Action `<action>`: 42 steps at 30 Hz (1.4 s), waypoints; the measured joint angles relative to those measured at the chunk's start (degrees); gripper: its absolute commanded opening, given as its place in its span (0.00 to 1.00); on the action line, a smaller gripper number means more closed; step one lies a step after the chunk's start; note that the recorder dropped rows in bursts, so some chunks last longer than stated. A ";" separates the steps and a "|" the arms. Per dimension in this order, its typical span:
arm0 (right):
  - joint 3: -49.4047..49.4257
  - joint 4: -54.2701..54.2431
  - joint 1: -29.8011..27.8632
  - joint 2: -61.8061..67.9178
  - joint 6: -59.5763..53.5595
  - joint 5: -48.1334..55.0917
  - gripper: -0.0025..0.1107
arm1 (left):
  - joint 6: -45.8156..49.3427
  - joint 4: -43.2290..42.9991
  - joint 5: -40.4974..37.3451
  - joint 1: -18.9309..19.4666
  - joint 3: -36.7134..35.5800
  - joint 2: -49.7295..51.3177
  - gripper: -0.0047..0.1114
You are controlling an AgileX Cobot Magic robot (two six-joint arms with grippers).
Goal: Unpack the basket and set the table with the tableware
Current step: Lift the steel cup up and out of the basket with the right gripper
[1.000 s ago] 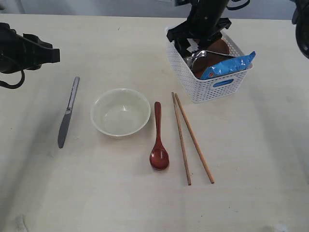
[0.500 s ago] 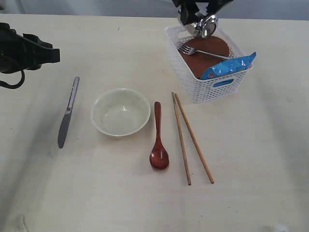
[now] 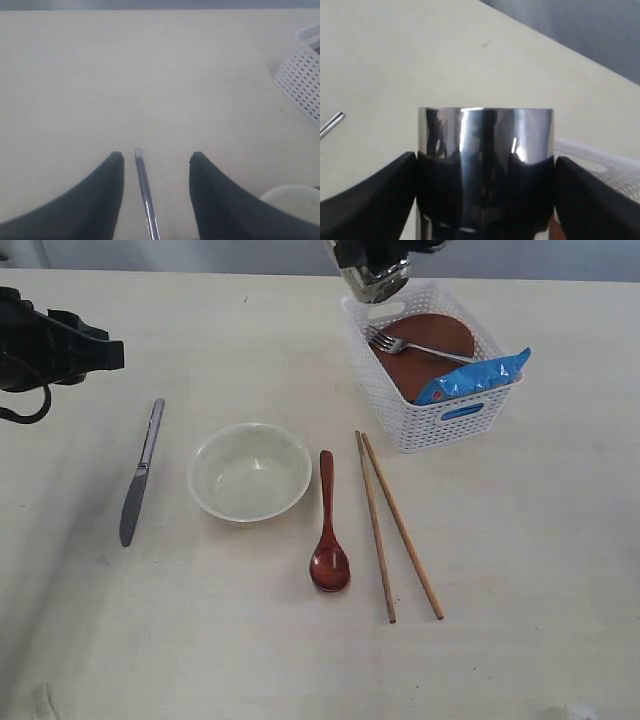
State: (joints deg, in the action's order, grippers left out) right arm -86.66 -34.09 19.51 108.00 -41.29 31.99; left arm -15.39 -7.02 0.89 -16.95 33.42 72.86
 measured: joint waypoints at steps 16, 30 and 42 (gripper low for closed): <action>22.83 -64.84 0.24 -5.12 -79.89 18.24 0.02 | 0.00 0.00 0.88 0.00 0.00 0.00 0.39; 22.83 -64.88 0.24 -5.12 -80.03 18.24 0.02 | 0.44 0.00 19.00 0.00 1.68 -0.13 0.39; 22.83 -64.88 0.24 -5.12 -80.03 18.24 0.02 | -1.95 0.00 19.72 0.00 2.27 -0.13 0.39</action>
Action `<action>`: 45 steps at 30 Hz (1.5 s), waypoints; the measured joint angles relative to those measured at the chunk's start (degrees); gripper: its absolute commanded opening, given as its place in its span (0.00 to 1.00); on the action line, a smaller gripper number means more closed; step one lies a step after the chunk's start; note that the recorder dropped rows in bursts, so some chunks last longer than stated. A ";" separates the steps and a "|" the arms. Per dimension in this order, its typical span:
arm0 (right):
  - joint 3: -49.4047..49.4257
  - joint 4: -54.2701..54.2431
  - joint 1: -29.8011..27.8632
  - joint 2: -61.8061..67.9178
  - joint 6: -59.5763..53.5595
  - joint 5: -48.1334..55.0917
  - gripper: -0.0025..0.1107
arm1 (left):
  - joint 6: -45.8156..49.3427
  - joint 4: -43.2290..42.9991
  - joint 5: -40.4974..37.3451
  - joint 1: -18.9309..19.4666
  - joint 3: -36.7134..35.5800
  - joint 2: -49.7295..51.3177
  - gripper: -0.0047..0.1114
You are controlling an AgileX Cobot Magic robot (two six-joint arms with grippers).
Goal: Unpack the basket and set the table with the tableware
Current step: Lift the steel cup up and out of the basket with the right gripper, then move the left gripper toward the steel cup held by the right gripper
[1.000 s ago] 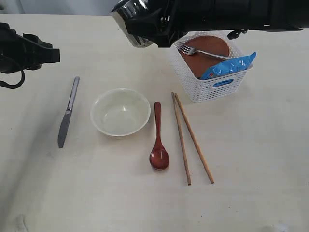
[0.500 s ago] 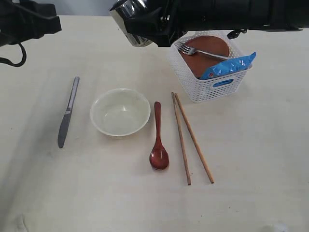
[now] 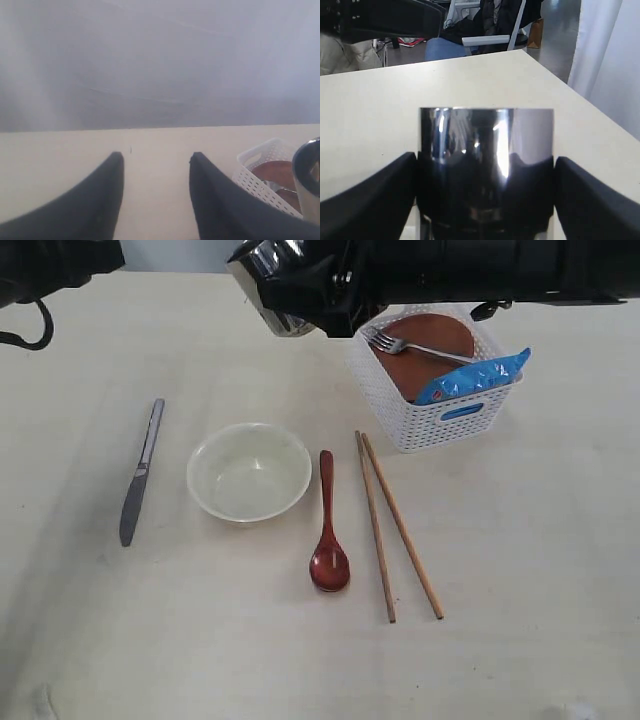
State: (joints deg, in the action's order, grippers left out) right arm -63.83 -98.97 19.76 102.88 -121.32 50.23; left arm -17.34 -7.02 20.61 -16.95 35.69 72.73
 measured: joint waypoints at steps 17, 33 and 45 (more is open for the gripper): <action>0.00 -0.09 0.00 0.00 0.00 0.00 0.02 | 22.86 4.08 -50.47 0.21 30.03 0.26 0.54; 0.00 0.15 0.00 0.00 0.00 0.28 0.02 | 75.82 47.14 -70.17 0.21 32.75 3.98 0.55; 0.00 7.41 0.00 0.00 0.00 4.35 0.02 | 99.27 50.76 -73.51 0.21 33.01 8.64 0.56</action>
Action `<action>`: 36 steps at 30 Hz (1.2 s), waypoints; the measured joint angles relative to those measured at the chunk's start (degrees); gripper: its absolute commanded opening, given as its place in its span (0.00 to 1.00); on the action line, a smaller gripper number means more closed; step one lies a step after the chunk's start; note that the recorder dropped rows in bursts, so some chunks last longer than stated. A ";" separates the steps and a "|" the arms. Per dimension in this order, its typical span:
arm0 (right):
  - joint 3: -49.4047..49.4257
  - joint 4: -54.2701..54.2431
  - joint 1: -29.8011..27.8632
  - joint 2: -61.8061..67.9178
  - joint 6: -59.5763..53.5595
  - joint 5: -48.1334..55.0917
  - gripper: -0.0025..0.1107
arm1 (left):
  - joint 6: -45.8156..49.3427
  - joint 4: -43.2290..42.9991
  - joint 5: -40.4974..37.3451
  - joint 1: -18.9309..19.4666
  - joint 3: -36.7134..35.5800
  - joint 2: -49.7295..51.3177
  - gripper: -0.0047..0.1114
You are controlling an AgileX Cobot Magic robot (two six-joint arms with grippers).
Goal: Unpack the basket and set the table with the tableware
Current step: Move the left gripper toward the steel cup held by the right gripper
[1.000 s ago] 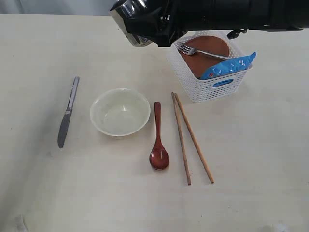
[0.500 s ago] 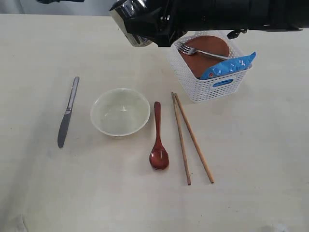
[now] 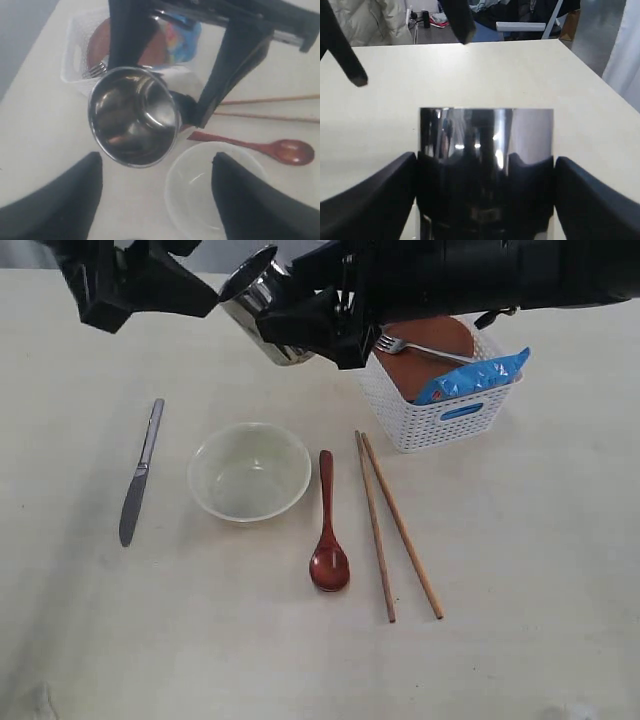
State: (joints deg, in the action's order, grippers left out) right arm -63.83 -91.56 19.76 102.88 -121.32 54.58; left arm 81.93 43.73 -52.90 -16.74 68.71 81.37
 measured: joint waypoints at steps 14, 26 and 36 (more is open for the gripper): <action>0.00 0.46 0.00 0.00 0.00 1.89 0.02 | 37.41 11.07 6.11 0.00 -6.64 2.79 0.53; 0.00 0.92 0.00 0.00 0.00 3.67 0.02 | 38.11 18.37 4.86 0.00 -6.64 6.79 0.43; -0.35 0.67 -0.11 0.00 -0.18 3.99 0.02 | 38.65 17.82 1.83 0.00 -7.24 7.10 0.04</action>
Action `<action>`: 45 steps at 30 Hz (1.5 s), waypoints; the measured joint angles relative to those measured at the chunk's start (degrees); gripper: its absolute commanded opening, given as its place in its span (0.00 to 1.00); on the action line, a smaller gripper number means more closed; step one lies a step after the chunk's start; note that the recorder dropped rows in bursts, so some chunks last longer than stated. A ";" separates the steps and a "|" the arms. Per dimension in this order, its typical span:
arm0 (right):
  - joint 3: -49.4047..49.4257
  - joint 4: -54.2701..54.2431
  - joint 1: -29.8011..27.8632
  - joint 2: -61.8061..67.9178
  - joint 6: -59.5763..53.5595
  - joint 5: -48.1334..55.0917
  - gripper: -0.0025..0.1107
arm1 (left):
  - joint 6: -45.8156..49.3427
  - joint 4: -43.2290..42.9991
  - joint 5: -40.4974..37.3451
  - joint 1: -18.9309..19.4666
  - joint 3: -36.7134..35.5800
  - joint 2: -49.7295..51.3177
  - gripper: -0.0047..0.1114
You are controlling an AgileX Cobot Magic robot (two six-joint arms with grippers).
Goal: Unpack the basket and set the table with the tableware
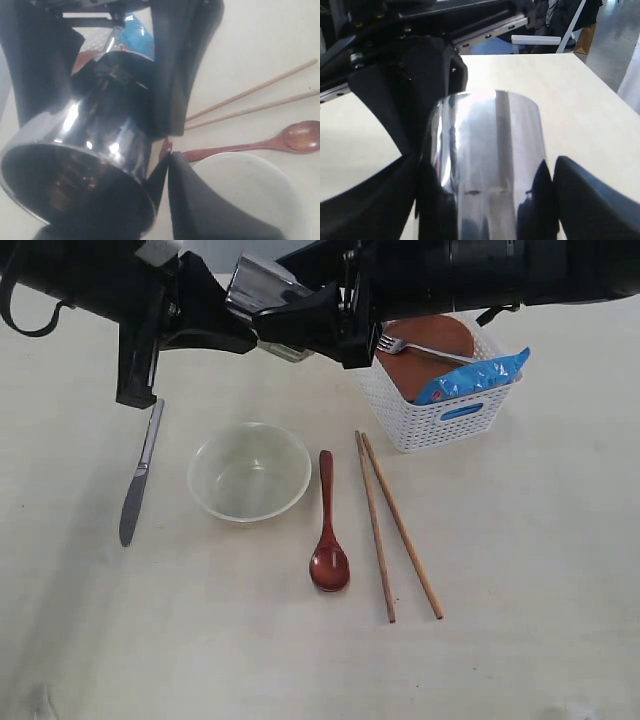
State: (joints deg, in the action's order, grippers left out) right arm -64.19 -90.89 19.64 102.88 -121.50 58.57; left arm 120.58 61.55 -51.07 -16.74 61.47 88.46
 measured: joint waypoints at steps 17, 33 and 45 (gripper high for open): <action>-1.65 2.21 0.00 -0.39 0.22 -2.51 0.63 | -4.42 -6.87 6.23 0.00 0.00 0.00 0.04; -1.65 4.92 0.00 -5.43 14.46 -24.29 0.46 | -37.38 -43.43 0.15 0.26 16.37 6.15 0.04; -1.65 6.88 0.00 -5.55 17.05 -27.05 0.46 | -51.30 -52.35 -6.40 0.26 34.43 25.20 0.04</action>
State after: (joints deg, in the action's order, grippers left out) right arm -65.84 -84.01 19.64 97.34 -104.44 31.52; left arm 69.28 9.20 -57.47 -16.48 95.91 113.67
